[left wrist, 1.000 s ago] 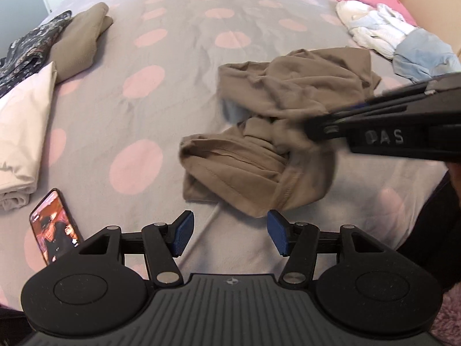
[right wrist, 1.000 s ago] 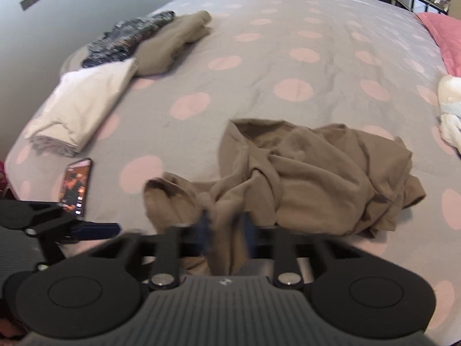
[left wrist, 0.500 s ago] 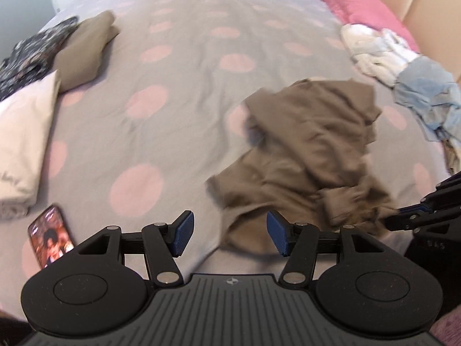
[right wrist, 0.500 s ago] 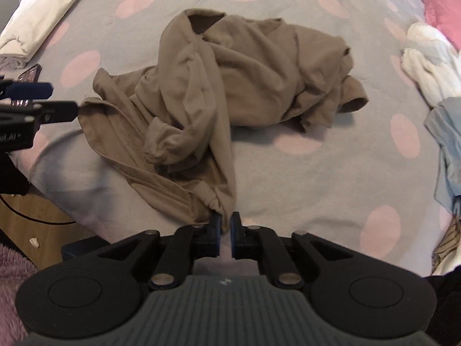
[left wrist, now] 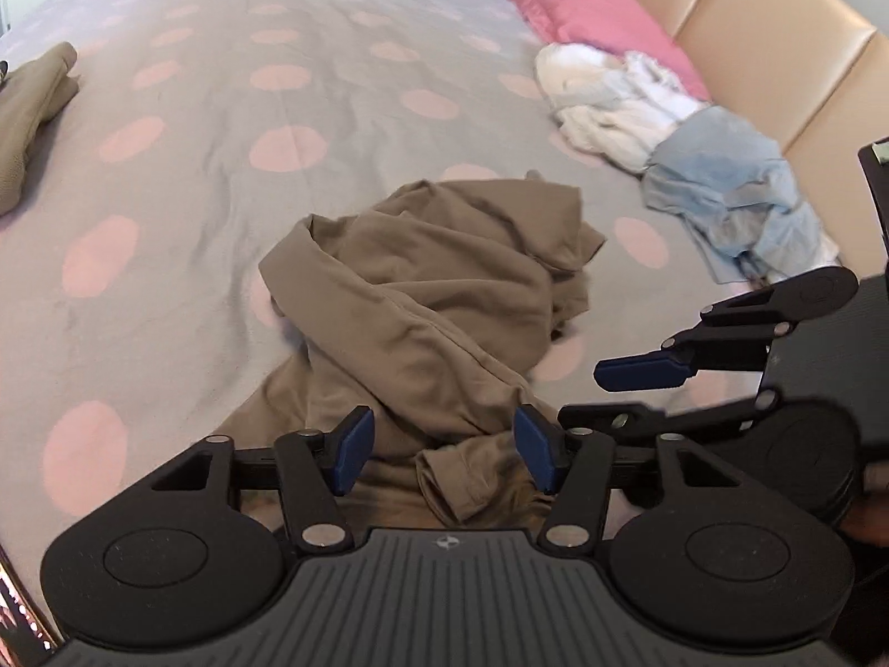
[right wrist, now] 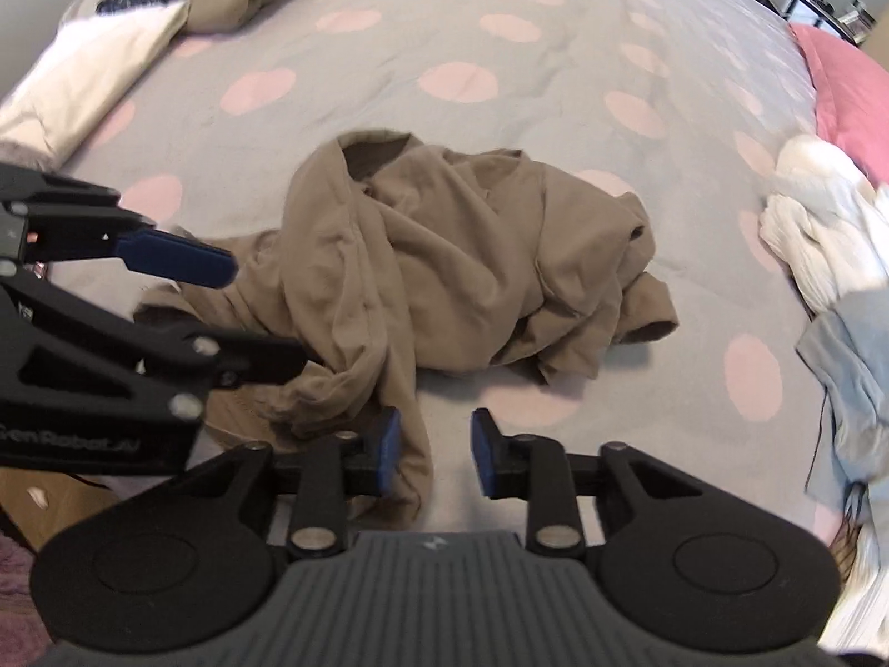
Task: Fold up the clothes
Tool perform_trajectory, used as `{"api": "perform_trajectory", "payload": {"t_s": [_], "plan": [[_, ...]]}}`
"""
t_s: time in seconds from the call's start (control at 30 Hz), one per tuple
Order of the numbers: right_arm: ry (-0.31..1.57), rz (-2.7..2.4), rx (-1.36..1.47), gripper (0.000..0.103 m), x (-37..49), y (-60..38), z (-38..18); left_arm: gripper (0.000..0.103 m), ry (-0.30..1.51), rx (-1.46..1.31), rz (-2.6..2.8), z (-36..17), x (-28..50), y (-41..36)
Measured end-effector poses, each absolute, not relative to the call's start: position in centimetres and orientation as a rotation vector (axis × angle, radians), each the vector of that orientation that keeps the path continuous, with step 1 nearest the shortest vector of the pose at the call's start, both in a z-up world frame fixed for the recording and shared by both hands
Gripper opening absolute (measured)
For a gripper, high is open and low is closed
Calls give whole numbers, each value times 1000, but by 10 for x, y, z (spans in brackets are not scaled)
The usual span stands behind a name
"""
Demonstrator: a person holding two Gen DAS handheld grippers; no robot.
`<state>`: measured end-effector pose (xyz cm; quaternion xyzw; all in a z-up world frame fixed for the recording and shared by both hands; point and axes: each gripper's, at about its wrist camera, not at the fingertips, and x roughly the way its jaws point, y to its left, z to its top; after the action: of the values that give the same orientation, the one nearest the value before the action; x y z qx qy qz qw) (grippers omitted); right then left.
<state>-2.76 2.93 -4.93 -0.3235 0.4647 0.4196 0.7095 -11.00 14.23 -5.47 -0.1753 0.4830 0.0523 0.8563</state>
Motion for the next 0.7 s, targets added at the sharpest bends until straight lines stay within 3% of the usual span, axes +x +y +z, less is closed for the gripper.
{"api": "perform_trajectory", "payload": {"t_s": [0.27,0.3,0.33,0.37,0.43,0.47,0.7], "plan": [[1085,1012,-659,31,-21,30,-71,57,1059,-446,135,-77,-82,149],[1086,1011,-661,25,-21,30,-74,57,1069,-445,139,-80,-80,149],[1093,1007,-661,17,-20,30,-77,53,1079,-444,144,-83,-77,149],[1101,1001,-662,5,-19,30,-79,34,1090,-440,152,-85,-75,150],[1103,989,-643,4,-16,28,-78,11,1109,-421,179,-88,-76,153],[1101,983,-629,3,-15,26,-75,5,1101,-435,182,-88,-79,157],[998,884,-540,2,0,10,-36,0,984,-506,277,-56,-102,204]]}}
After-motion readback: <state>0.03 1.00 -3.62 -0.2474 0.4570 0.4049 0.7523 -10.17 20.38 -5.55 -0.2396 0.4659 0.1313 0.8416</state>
